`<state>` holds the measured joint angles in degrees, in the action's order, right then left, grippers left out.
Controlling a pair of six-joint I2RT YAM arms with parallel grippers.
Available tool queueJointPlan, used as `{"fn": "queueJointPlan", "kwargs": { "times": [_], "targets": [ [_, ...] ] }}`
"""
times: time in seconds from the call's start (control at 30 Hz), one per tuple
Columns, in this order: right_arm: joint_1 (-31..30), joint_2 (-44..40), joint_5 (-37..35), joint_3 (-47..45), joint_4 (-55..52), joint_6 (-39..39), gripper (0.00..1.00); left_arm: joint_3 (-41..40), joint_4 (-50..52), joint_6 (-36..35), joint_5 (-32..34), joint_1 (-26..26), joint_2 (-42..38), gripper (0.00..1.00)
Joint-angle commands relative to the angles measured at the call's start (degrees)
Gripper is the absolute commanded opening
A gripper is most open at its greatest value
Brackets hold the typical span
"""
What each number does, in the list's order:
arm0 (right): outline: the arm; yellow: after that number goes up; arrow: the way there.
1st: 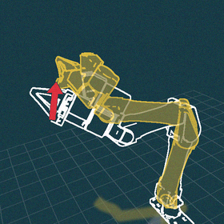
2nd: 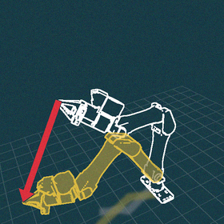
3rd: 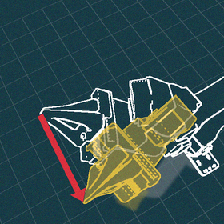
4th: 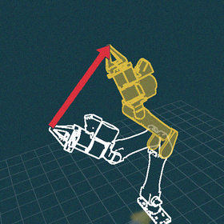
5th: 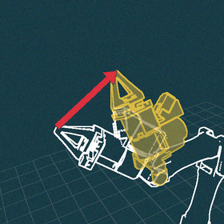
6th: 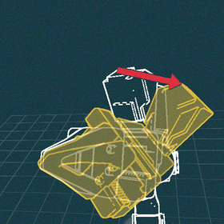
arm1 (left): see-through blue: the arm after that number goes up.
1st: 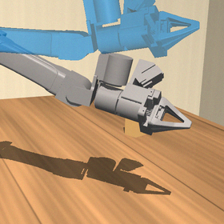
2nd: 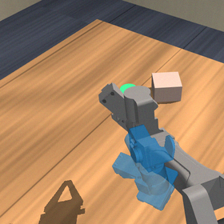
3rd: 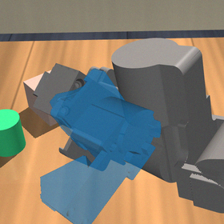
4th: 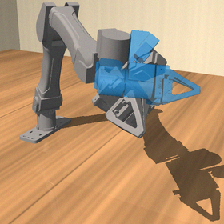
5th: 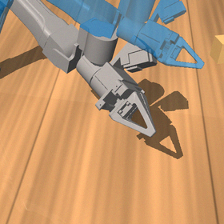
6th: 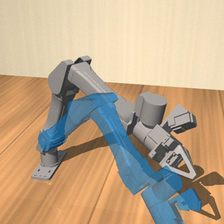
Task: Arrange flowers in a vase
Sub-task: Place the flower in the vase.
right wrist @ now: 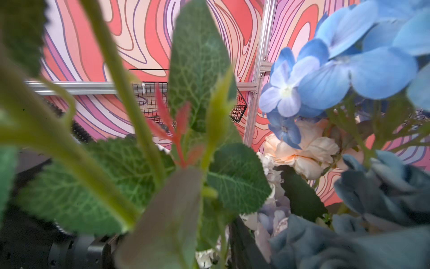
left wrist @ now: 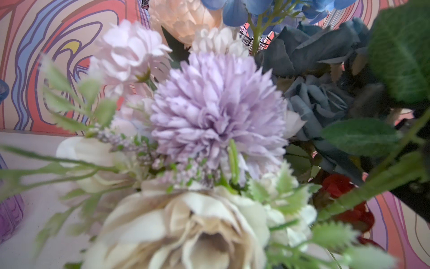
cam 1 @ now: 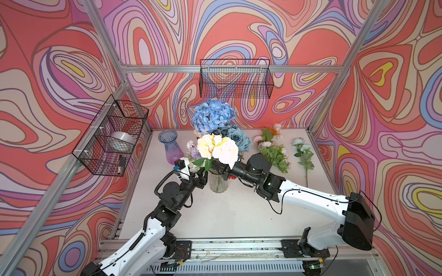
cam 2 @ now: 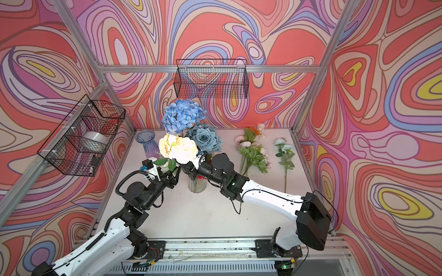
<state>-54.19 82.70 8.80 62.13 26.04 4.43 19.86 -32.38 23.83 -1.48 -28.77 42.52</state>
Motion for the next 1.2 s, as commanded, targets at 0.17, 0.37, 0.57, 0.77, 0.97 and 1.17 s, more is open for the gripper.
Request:
{"fn": "queueJointPlan", "kwargs": {
  "times": [0.17, 0.37, 0.57, 0.77, 0.97, 1.17],
  "targets": [
    [-0.2, 0.4, -0.4, 2.3, -1.7, -1.2, 0.0, 1.6, -0.6, 0.3, 0.0, 0.4, 0.1, 0.62],
    [-0.2, 4.7, -3.1, 4.9, -10.4, -0.4, 0.0, 1.2, -0.8, 0.5, 0.1, 0.5, -0.4, 0.62],
    [-0.2, 7.5, -9.5, 3.9, -13.0, 3.7, 0.0, 1.3, -0.7, 0.2, -0.2, 0.5, -0.4, 0.62],
    [-0.2, 8.4, -11.0, 4.0, -15.8, 5.7, 0.0, 1.1, -0.7, 0.3, 0.0, 0.5, -0.7, 0.62],
    [-0.2, 4.8, -8.4, 4.0, -16.3, 4.1, 0.23, 1.0, -0.7, 0.6, 0.2, 0.5, -0.7, 0.64],
    [-0.2, 0.4, -3.9, 4.4, -15.3, 1.0, 0.37, 0.9, -0.8, 0.9, -0.1, 0.4, -0.7, 0.65]
  ]
}}
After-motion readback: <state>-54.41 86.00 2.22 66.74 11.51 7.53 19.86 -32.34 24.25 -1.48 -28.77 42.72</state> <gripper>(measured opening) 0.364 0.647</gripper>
